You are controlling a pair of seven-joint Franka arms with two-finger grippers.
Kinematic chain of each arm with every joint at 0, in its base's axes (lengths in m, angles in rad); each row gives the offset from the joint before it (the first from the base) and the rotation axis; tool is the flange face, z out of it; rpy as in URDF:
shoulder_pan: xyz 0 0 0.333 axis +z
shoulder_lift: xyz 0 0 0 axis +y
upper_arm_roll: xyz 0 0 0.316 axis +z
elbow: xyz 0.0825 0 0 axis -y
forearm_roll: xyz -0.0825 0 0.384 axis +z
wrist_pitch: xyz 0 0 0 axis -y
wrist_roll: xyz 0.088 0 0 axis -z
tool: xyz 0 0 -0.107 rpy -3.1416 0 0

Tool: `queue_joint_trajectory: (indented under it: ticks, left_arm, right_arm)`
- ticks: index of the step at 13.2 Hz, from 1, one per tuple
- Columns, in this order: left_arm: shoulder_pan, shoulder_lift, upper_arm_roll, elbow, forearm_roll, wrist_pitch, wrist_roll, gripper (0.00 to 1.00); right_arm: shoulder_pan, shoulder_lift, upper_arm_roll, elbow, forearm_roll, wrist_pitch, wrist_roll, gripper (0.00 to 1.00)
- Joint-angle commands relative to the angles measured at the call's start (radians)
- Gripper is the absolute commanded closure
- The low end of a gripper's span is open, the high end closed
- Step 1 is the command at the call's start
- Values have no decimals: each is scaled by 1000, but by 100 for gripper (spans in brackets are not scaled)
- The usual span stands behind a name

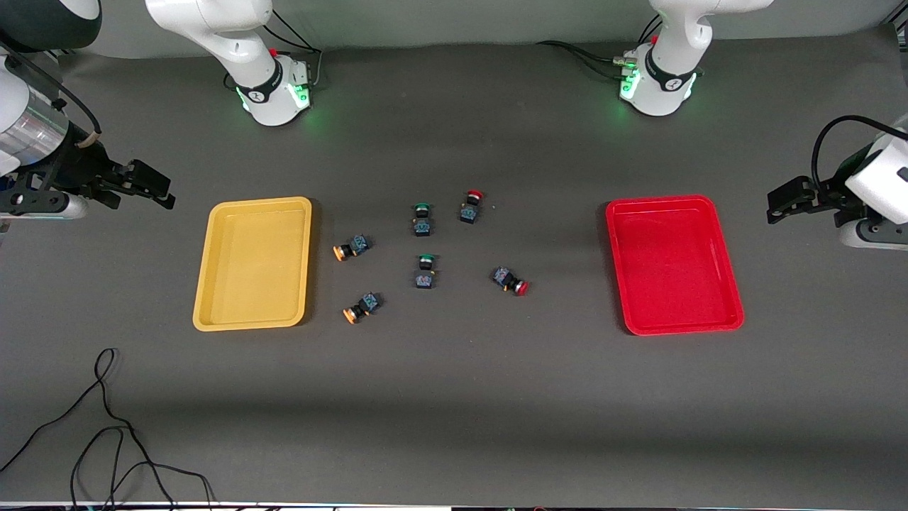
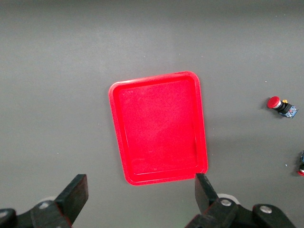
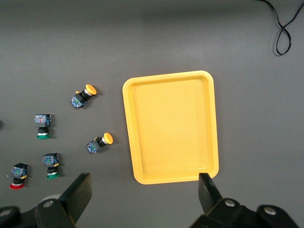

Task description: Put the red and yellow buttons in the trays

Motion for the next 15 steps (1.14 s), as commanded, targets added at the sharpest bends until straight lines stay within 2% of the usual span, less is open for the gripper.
queue_joint_trajectory:
  ticks: [1, 7, 12, 13, 15]
  left_arm:
    - [4, 4, -6, 14, 13, 6, -3, 0]
    - [5, -8, -4, 6, 1, 7, -3, 0]
    - [4, -8, -4, 12, -1, -4, -3, 0]
    - [4, -8, -4, 12, 1, -7, -3, 0]
    - [4, -8, -4, 12, -2, -7, -3, 0]
  right_arm:
    - [10, 1, -9, 5, -18, -7, -13, 0]
    - [13, 10, -7, 0, -12, -7, 21, 0]
    - [96, 100, 2, -13, -5, 13, 294, 0]
    - [112, 117, 4, -29, 18, 36, 369, 0]
    - [128, 130, 5, -128, 72, 134, 513, 0]
